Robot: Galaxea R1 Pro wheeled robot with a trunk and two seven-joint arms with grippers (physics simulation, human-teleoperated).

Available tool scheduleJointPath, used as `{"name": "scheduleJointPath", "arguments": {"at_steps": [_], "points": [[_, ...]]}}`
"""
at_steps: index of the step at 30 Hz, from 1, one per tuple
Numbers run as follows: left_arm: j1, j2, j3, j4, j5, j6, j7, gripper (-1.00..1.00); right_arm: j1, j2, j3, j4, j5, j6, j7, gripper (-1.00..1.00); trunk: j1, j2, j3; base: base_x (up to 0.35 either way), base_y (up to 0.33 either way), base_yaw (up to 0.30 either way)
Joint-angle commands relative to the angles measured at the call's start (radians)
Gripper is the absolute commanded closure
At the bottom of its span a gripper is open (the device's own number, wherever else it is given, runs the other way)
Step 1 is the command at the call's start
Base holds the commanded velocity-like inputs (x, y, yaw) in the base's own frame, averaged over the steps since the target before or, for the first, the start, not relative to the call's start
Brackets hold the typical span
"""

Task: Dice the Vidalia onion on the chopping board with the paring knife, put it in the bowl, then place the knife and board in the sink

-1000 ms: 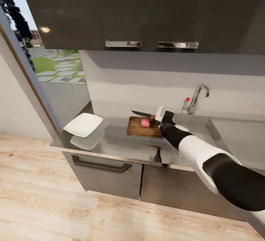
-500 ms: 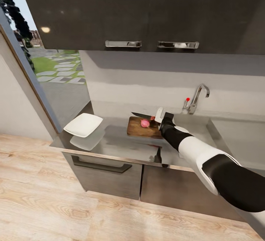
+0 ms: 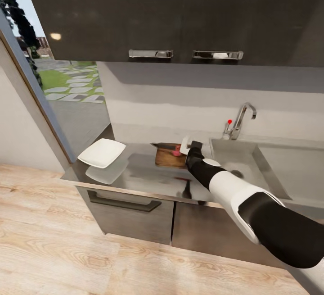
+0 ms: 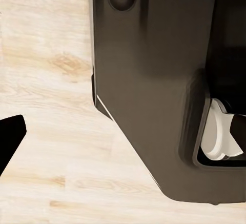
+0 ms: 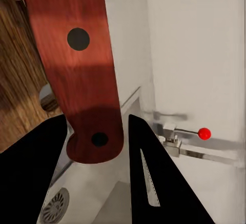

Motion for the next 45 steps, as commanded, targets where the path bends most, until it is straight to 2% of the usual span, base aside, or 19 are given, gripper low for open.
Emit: {"name": "scheduleJointPath", "arguments": {"at_steps": [1, 3, 11, 18, 27, 29, 30, 33, 37, 45], "points": [[-0.002, 0.000, -0.007, 0.004, 0.010, -0.007, -0.006, -1.00, -0.001, 0.006, 0.005, -0.002, 0.009, 0.005, 0.002, 1.00, 0.001, -0.002, -0.002, 0.000, 0.000, 0.000], [-0.002, 0.000, -0.007, 0.004, 0.010, -0.006, -0.006, -1.00, 0.000, 0.017, 0.004, -0.005, 0.019, 0.004, 0.002, 1.00, 0.001, -0.002, -0.002, 0.000, 0.000, 0.000], [-0.002, 0.000, -0.007, 0.004, 0.010, -0.006, -0.006, -1.00, 0.000, 0.018, 0.002, -0.022, 0.063, 0.004, 0.001, 1.00, 0.001, -0.002, -0.002, 0.003, 0.000, 0.000], [-0.002, 0.000, -0.007, 0.004, 0.010, -0.006, -0.006, -1.00, 0.000, 0.013, 0.003, -0.061, 0.064, 0.005, 0.000, 1.00, 0.001, -0.002, -0.002, 0.169, -0.160, 0.000], [-0.002, 0.000, -0.007, 0.004, 0.010, -0.006, -0.006, -1.00, 0.000, 0.011, 0.008, -0.063, 0.071, 0.007, -0.001, 1.00, 0.001, -0.002, -0.002, 0.216, -0.230, 0.000], [-0.002, 0.000, -0.007, 0.004, 0.010, -0.006, -0.006, -1.00, 0.000, 0.013, 0.011, -0.063, 0.103, 0.008, -0.001, 1.00, 0.001, -0.002, -0.002, 0.081, -0.088, 0.000], [-0.002, 0.000, -0.007, 0.004, 0.010, -0.006, -0.006, -1.00, 0.000, 0.016, 0.012, -0.061, 0.156, 0.009, 0.000, 1.00, 0.001, -0.002, -0.002, 0.026, -0.028, 0.000], [-0.002, 0.000, -0.007, 0.004, 0.010, -0.006, -0.006, -1.00, 0.000, 0.018, 0.011, -0.058, 0.219, 0.010, 0.001, 1.00, 0.001, -0.002, -0.002, 0.011, -0.012, 0.000], [-0.002, 0.000, -0.007, 0.004, 0.010, -0.006, -0.006, -1.00, 0.000, 0.018, 0.011, -0.051, 0.241, 0.011, 0.001, 1.00, 0.001, -0.002, -0.002, 0.002, -0.003, 0.000], [-0.002, 0.000, -0.007, 0.004, 0.010, -0.006, -0.006, -1.00, 0.000, 0.018, 0.011, -0.028, 0.245, 0.012, 0.006, 1.00, 0.001, -0.002, -0.002, 0.000, 0.000, 0.000]]}}
